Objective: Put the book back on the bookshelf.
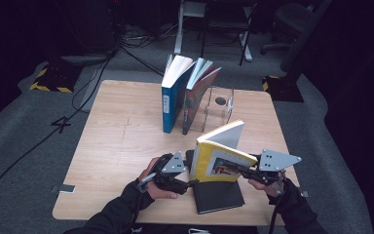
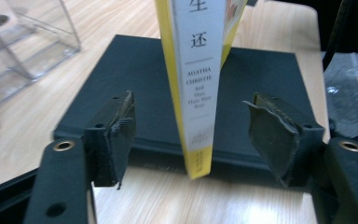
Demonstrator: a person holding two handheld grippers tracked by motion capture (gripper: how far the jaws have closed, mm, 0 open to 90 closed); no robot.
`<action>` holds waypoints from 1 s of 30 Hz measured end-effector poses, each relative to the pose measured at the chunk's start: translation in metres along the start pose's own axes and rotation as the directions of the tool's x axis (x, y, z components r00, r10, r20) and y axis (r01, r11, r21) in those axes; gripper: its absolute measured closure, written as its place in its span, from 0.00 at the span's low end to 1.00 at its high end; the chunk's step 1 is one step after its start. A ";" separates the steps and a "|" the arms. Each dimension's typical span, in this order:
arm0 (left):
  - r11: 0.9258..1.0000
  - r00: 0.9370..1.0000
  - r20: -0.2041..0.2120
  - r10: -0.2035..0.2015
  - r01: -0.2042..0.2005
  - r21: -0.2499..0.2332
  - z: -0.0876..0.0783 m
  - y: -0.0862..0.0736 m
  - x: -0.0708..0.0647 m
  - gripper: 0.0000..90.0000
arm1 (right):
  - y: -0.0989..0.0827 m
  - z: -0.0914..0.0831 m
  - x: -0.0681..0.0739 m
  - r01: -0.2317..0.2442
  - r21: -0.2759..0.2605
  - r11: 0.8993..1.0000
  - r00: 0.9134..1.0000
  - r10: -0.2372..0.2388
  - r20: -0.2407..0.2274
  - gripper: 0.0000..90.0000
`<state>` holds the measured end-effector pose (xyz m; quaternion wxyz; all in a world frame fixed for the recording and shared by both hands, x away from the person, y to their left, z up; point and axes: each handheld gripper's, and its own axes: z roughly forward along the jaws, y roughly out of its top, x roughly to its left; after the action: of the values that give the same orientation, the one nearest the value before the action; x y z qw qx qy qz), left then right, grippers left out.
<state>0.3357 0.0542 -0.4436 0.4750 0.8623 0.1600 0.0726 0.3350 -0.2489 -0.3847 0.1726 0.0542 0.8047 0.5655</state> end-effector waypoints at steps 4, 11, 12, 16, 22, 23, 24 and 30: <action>1.000 1.000 -0.001 -0.002 0.002 -0.023 0.009 0.003 0.001 0.35 | 0.000 -0.002 0.003 0.000 -0.002 1.000 1.000 0.000 -0.006 0.95; 0.993 1.000 0.010 -0.017 0.018 -0.115 0.012 0.017 0.004 0.42 | -0.003 -0.005 0.005 0.009 0.008 1.000 1.000 -0.009 0.004 0.92; 0.993 1.000 0.008 -0.016 0.017 -0.121 0.012 0.019 0.003 0.44 | -0.005 -0.006 0.004 0.002 0.010 1.000 1.000 -0.002 0.005 0.91; 0.989 1.000 -0.005 -0.003 0.002 -0.150 0.011 0.026 0.001 0.51 | -0.010 -0.013 0.001 -0.012 0.012 1.000 1.000 0.012 0.011 0.90; 0.983 0.999 -0.017 0.036 -0.039 -0.177 0.011 0.033 -0.002 0.66 | -0.016 -0.024 0.000 -0.033 0.019 0.999 0.998 0.032 0.056 0.85; 0.983 0.999 -0.015 0.039 -0.041 -0.178 0.010 0.033 -0.002 0.67 | -0.017 -0.026 -0.001 -0.041 0.016 0.999 0.997 0.040 0.063 0.84; 0.983 0.999 -0.013 0.043 -0.044 -0.179 0.010 0.033 -0.002 0.71 | -0.019 -0.028 -0.002 -0.046 0.015 0.999 0.996 0.045 0.082 0.83; 0.982 0.996 0.019 0.088 -0.083 -0.171 0.009 0.034 -0.005 0.82 | -0.030 -0.040 -0.007 -0.108 -0.002 0.994 0.978 0.107 0.177 0.67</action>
<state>0.3402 0.0287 -0.4198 0.5455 0.8255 0.1096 0.0948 0.3310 -0.2976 -0.3992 0.2122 0.1482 0.7841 0.5640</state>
